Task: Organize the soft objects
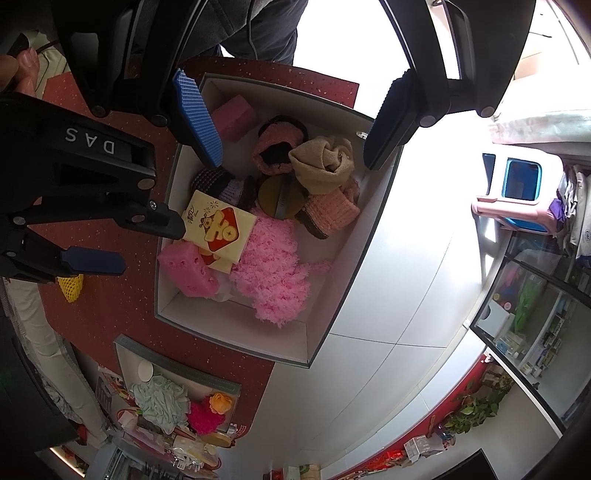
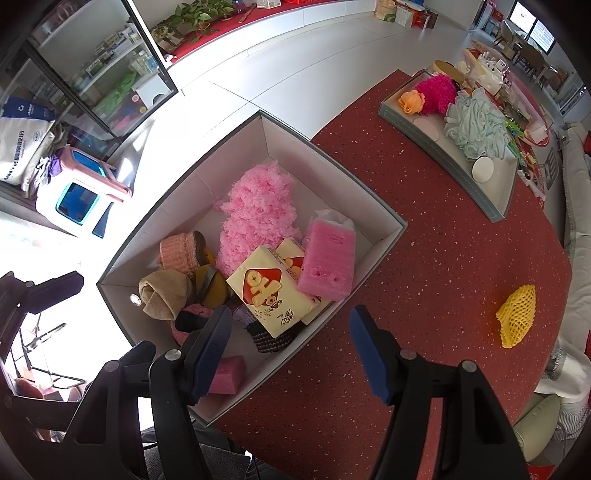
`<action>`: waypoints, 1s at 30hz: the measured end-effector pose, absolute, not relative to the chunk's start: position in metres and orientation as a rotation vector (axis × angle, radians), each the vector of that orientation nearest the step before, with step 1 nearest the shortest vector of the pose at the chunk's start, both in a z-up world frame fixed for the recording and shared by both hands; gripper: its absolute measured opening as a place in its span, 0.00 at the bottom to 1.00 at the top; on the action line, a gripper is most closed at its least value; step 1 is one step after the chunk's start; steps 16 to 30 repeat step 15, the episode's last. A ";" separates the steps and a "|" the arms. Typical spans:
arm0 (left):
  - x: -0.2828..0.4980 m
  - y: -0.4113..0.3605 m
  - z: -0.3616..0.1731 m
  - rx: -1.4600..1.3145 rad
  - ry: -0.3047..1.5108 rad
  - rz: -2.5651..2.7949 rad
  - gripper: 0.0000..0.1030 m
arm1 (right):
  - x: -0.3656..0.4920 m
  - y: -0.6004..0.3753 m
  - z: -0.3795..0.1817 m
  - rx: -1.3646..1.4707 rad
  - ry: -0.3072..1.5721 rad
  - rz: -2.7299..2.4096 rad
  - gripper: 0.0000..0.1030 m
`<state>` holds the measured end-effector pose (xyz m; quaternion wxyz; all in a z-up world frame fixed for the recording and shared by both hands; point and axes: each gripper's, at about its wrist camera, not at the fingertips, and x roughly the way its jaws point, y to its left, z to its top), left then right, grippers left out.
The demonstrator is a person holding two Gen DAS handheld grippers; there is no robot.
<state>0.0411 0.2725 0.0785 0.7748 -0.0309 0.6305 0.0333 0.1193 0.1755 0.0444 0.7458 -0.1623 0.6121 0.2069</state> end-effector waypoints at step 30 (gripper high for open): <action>0.043 0.276 0.077 -0.086 1.375 0.075 0.77 | 0.119 0.177 0.045 -0.357 1.340 0.454 0.68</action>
